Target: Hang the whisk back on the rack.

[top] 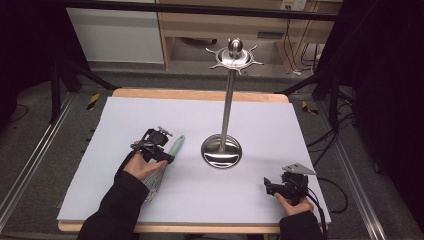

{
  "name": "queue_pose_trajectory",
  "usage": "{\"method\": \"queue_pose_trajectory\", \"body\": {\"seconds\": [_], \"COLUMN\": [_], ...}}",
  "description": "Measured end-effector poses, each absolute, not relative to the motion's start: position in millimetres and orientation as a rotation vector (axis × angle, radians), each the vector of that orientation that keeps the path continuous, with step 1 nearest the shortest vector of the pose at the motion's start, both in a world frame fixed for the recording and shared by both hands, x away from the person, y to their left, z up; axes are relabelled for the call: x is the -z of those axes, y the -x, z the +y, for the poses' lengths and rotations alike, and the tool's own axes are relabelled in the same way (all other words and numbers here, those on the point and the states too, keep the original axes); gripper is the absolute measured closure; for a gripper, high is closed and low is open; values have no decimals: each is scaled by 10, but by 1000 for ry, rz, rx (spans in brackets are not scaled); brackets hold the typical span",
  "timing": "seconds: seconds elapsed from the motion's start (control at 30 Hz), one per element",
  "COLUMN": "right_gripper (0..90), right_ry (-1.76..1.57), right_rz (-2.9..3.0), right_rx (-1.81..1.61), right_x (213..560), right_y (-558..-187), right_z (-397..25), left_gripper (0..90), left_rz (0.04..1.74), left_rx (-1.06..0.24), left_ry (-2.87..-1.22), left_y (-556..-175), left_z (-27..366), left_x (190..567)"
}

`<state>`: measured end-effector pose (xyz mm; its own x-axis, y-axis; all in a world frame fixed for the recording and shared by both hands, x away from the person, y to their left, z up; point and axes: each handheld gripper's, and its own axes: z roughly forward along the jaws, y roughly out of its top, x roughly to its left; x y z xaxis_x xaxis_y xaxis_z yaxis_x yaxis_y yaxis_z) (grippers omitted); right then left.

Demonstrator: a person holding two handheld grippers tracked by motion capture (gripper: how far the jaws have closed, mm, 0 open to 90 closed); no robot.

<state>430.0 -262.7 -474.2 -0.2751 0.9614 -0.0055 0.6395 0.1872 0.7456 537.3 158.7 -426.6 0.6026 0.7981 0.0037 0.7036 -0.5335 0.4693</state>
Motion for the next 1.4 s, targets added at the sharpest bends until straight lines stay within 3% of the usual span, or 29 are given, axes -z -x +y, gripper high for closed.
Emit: {"method": "queue_pose_trajectory", "body": {"seconds": [0.23, 0.73, 1.4], "right_gripper": [93, 96, 96], "right_ry": [-1498, -1502, -1495], "right_rz": [1992, 1994, 2003], "right_rx": [-885, -884, -878], "right_x": [4744, 4749, 4754], "right_y": [-4303, -4306, -4311], "right_z": [-2627, -2623, -2624], "left_gripper": [477, 622, 656], "left_rz": [1207, 1247, 1298], "left_rx": [-280, -186, -118], "left_ry": [-2428, -2454, -2423], "left_y": [-5413, -5499, -5552], "left_z": [1566, 1546, 1565], "left_x": [4312, 4441, 4472]}}
